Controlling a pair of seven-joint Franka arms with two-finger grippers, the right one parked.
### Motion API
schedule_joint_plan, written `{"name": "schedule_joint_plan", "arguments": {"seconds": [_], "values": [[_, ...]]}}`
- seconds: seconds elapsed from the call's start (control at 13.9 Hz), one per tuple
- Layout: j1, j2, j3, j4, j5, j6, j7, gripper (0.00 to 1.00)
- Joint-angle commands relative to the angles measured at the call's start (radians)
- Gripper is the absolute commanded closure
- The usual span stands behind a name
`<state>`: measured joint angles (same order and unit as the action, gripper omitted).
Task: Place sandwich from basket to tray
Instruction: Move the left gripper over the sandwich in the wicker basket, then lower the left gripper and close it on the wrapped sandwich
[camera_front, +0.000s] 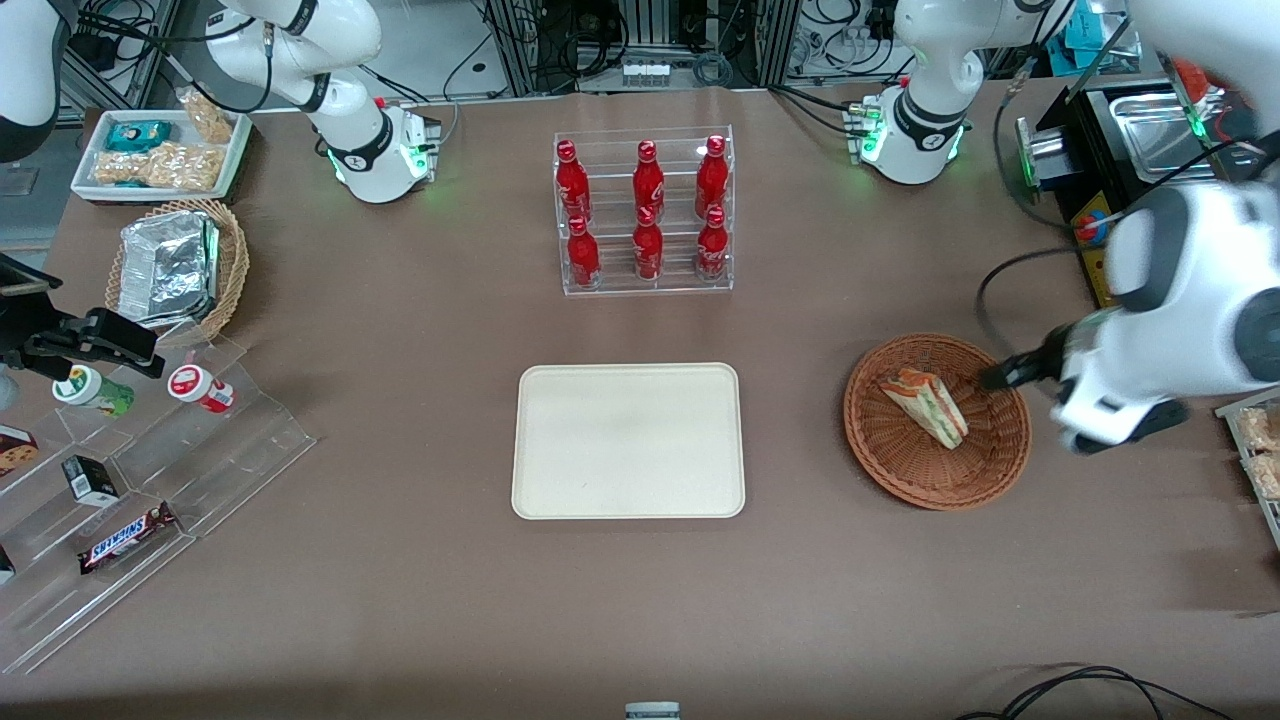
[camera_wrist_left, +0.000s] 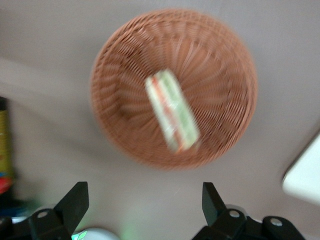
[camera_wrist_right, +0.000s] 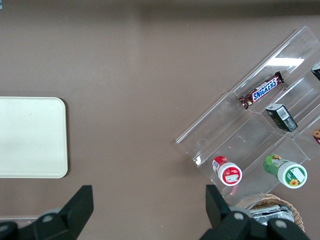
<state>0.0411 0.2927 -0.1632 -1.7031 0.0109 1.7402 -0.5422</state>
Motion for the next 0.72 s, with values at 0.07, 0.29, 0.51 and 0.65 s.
{"name": "schedule_joint_plan", "arguments": {"seconds": [0.07, 0.29, 0.51, 0.65], "values": [[-0.012, -0.02, -0.019, -0.2, -0.005, 0.299, -0.231, 0.0], [-0.012, 0.014, -0.019, -0.271, -0.006, 0.416, -0.319, 0.0], [-0.012, 0.013, -0.019, -0.32, 0.001, 0.43, -0.361, 0.0], [-0.012, 0.025, -0.019, -0.345, 0.006, 0.443, -0.366, 0.0]]}}
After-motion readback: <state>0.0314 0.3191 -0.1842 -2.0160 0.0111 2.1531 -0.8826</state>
